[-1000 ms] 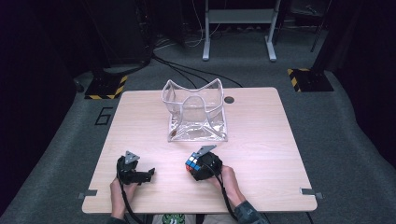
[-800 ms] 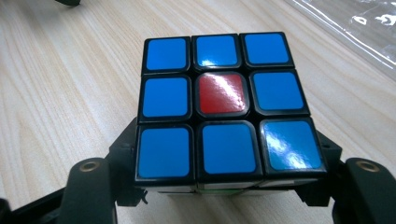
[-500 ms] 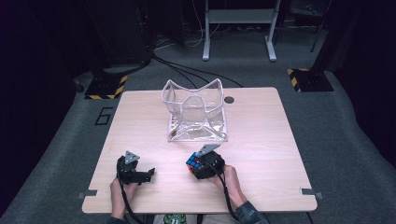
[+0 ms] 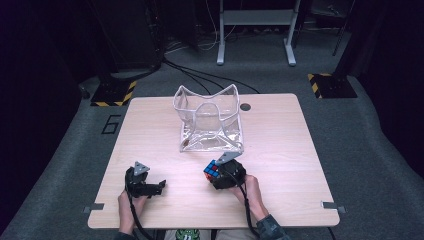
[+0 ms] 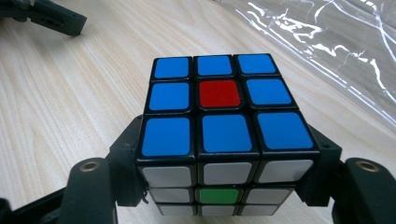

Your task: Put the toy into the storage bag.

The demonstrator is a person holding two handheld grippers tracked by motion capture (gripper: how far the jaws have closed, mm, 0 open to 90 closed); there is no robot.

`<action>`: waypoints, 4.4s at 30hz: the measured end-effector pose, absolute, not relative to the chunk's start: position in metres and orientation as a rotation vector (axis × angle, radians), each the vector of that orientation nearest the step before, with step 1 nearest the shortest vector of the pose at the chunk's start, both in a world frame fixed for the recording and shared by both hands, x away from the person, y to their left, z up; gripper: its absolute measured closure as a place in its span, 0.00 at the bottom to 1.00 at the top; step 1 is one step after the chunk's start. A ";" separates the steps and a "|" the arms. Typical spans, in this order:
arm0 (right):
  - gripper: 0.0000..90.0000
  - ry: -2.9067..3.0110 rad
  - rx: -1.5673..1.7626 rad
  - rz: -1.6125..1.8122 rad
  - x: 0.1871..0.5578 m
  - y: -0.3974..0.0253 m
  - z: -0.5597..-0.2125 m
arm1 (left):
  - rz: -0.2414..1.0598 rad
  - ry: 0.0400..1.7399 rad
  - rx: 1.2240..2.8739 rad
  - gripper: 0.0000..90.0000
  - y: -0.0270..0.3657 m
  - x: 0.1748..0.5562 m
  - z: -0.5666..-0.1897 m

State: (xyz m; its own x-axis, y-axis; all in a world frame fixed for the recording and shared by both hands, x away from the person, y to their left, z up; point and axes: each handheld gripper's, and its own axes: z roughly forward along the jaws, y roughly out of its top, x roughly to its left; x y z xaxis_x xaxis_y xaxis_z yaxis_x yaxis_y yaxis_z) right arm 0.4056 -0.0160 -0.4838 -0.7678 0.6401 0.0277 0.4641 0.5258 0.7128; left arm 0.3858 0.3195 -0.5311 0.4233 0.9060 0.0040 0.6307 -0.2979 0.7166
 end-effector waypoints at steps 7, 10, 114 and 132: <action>0.36 2.508 0.936 1.068 0.407 -0.024 -0.477 | 0.545 1.291 2.042 0.01 0.320 0.386 -0.531; 0.36 2.502 0.950 1.076 0.408 -0.028 -0.473 | 0.550 1.292 2.038 0.01 0.319 0.386 -0.531; 0.36 2.295 0.932 1.125 0.450 -0.083 -0.347 | 0.547 1.294 2.038 0.01 0.319 0.386 -0.531; 0.36 2.270 0.913 1.123 0.464 -0.076 -0.318 | 0.547 1.294 2.038 0.01 0.319 0.386 -0.531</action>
State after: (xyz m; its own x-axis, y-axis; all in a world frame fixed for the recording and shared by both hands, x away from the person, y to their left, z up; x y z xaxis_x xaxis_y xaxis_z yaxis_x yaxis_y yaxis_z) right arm 0.4637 -0.0760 -0.3184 -0.6821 0.7247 -0.0974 0.3625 0.4508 0.8157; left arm 0.3858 0.3192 -0.5311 0.4247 0.9053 0.0019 0.6318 -0.2979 0.7156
